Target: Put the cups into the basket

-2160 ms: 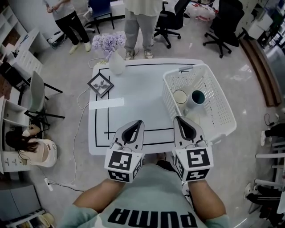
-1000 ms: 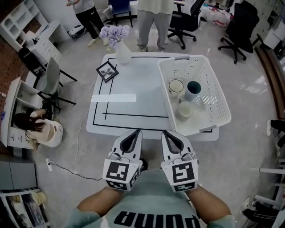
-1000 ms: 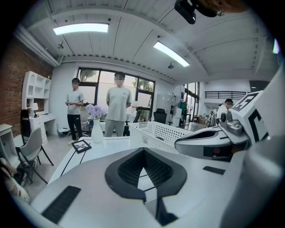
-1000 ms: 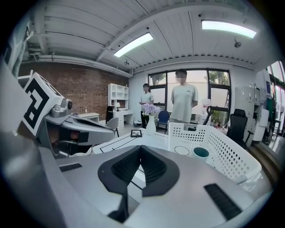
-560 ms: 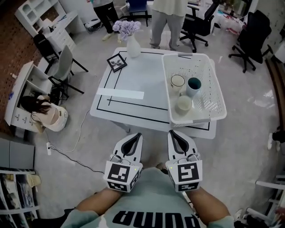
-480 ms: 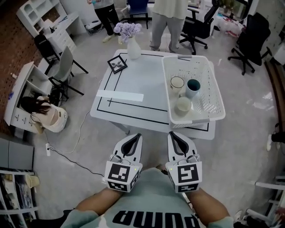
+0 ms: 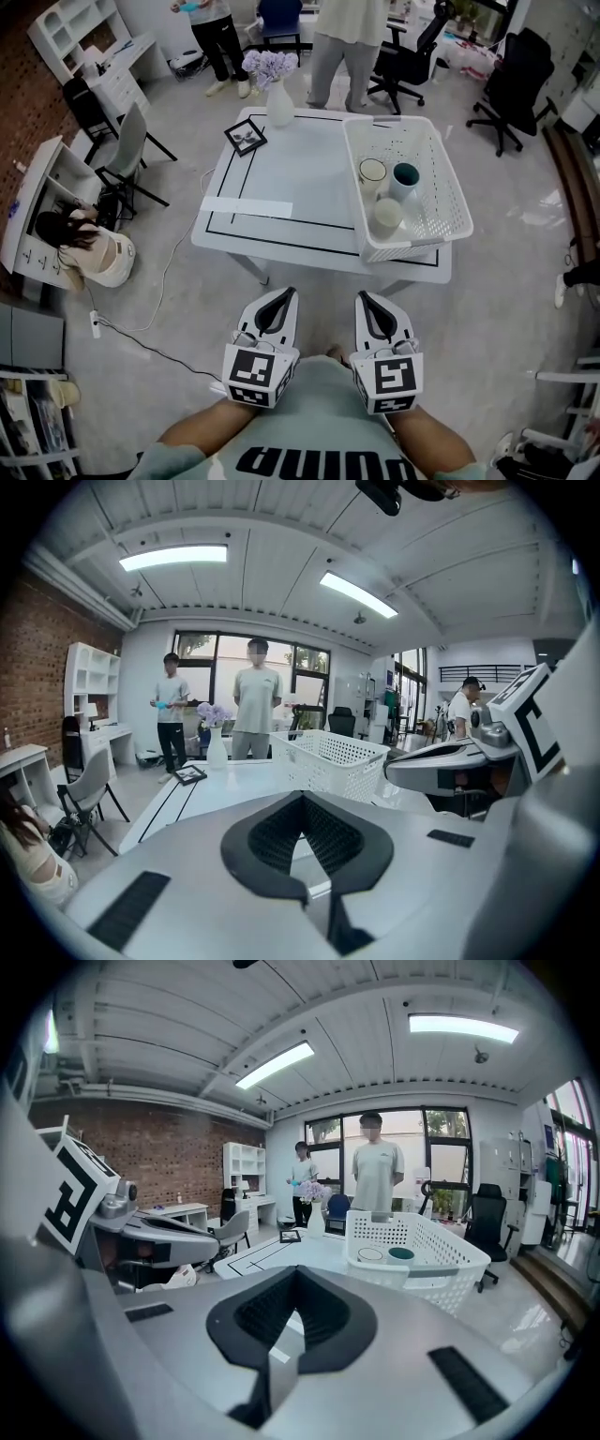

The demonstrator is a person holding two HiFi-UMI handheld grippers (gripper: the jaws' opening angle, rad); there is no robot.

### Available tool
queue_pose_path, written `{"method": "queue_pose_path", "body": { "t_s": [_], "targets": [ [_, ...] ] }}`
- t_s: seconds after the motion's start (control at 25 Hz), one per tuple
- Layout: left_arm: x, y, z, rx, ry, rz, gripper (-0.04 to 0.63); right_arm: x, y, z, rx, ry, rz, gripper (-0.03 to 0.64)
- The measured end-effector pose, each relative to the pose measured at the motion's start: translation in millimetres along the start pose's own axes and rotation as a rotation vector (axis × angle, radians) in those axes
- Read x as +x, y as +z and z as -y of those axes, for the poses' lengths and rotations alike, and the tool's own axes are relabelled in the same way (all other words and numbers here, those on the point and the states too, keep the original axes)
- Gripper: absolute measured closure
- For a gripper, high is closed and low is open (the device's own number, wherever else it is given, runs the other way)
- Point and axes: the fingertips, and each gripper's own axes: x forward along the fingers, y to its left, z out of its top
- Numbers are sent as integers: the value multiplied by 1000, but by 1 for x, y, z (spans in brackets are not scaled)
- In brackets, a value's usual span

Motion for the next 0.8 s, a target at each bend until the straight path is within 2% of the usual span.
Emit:
{"method": "queue_pose_path", "body": {
  "t_s": [0.48,0.8],
  "targets": [
    [-18,-10,-9,5,-33,2,589,-5,-5,-22,21,-48,-2,604],
    [-18,-12,-30,-40,-7,6,589,4,-7,-26,34,-67,-8,604]
  ]
}}
